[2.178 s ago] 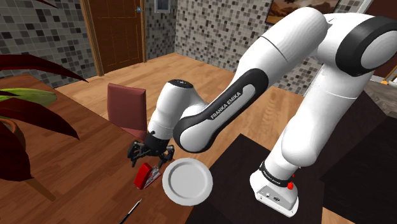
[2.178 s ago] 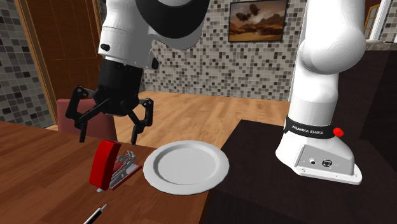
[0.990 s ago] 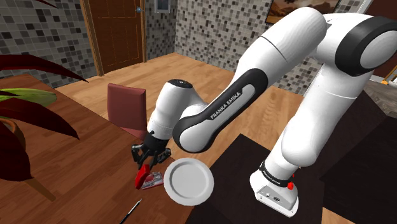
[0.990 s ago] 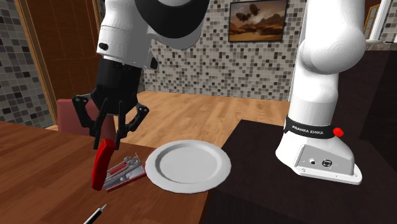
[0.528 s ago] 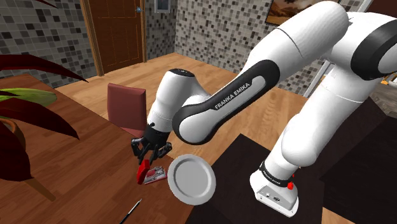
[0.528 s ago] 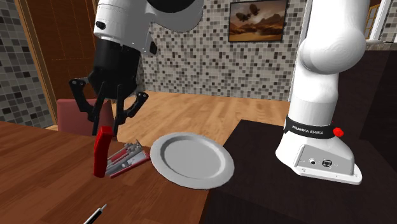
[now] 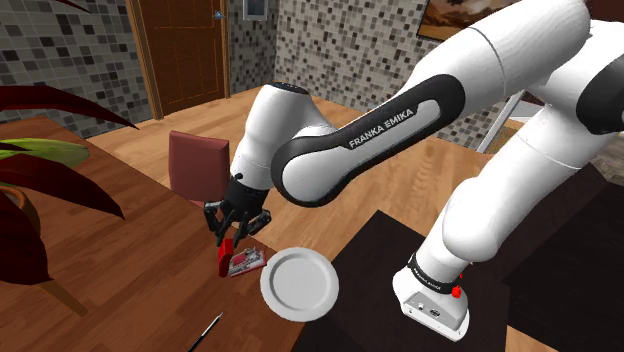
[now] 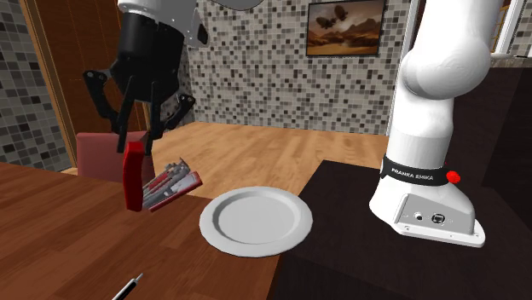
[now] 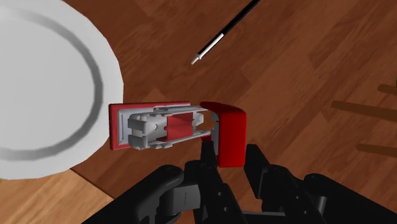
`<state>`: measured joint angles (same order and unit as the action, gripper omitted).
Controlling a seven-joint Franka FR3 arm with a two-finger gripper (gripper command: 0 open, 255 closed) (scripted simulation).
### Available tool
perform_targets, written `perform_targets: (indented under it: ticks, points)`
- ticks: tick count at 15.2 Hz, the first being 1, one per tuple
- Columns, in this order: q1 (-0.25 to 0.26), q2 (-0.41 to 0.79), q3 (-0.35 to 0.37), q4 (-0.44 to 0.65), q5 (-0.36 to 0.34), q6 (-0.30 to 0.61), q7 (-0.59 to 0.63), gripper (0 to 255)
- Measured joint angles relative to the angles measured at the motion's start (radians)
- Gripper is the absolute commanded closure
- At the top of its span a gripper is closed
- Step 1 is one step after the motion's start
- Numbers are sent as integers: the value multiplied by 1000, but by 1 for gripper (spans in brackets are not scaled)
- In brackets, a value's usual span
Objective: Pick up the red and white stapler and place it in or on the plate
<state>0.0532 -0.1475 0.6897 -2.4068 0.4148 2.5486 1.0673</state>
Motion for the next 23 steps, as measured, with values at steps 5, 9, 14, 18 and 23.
perform_targets:
  ticks: [5,9,14,18,23]
  points:
    - [46,-165,-55,-91,114,-77,-80,255]
    - [111,-358,-127,-217,200,-161,-142,255]
    - [184,-611,-207,-352,230,-297,-156,255]
    - [199,-617,-205,-397,253,-264,-175,255]
    - [214,-566,-176,-436,296,-175,-197,255]
